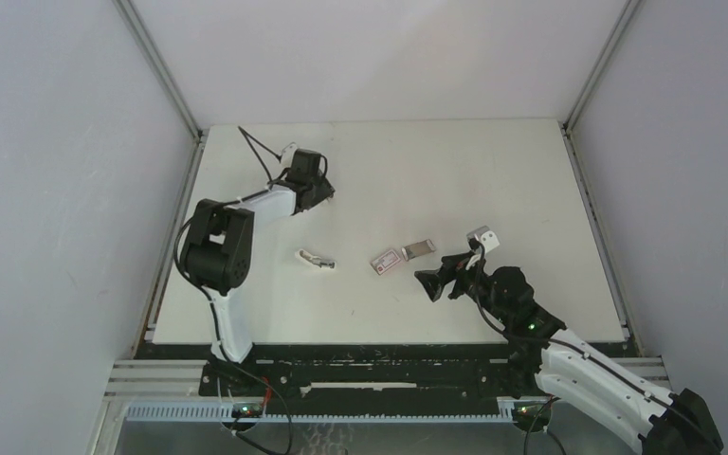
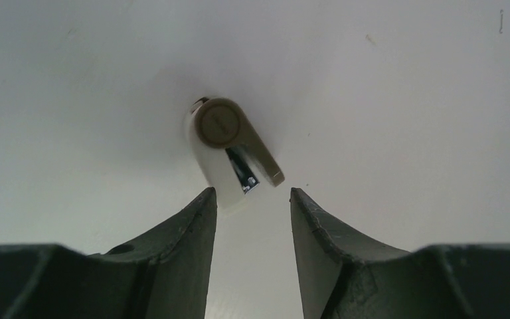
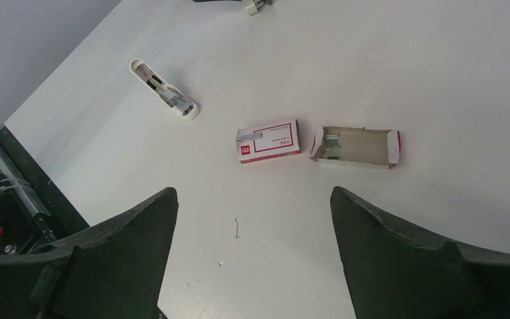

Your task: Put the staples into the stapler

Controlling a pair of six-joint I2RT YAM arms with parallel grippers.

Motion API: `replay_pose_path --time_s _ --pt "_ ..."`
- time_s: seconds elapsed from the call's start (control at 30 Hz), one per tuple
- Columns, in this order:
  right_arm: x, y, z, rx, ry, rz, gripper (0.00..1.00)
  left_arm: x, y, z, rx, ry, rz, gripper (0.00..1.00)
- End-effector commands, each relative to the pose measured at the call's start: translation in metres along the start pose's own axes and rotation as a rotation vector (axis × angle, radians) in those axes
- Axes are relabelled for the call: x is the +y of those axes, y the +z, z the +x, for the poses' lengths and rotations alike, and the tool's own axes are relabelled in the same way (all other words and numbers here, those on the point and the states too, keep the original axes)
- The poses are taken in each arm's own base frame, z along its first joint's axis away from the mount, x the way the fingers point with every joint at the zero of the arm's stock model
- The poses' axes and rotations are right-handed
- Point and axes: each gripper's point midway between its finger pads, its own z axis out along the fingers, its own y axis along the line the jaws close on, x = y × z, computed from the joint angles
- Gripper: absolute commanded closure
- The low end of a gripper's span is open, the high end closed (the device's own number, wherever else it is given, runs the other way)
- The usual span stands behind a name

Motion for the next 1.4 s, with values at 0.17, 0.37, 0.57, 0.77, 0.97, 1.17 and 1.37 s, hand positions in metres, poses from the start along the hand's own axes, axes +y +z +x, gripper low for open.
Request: replay_pose_path --time_s 0.17,0.37,0.57,0.77,0.97,1.17,1.37 --pt "0.008 0.004 -0.016 -0.038 0.017 -0.03 0.17 0.0 -0.046 -0.032 -0.148 -0.011 0.038 0.47" --pt "0.008 0.004 -0.016 -0.036 0.017 -0.03 0.17 0.007 -0.029 -0.013 -0.081 -0.009 0.011 0.5" --pt "0.006 0.004 -0.016 -0.037 0.01 -0.021 0.17 0.012 -0.017 -0.001 -0.051 -0.022 -0.003 0.59" --pt "0.007 0.003 -0.017 -0.039 0.01 -0.025 0.17 0.012 -0.01 0.004 -0.03 -0.023 -0.007 0.6" --pt "0.007 0.003 -0.016 -0.037 0.009 -0.024 0.17 0.007 -0.002 0.008 -0.005 -0.009 0.011 0.59" --pt "0.007 0.004 -0.016 -0.035 0.009 -0.025 0.17 0.005 0.003 0.011 0.017 -0.008 0.023 0.58" --pt "0.007 0.004 -0.015 -0.029 0.009 -0.027 0.17 0.002 0.006 0.008 0.02 0.0 0.034 0.55"
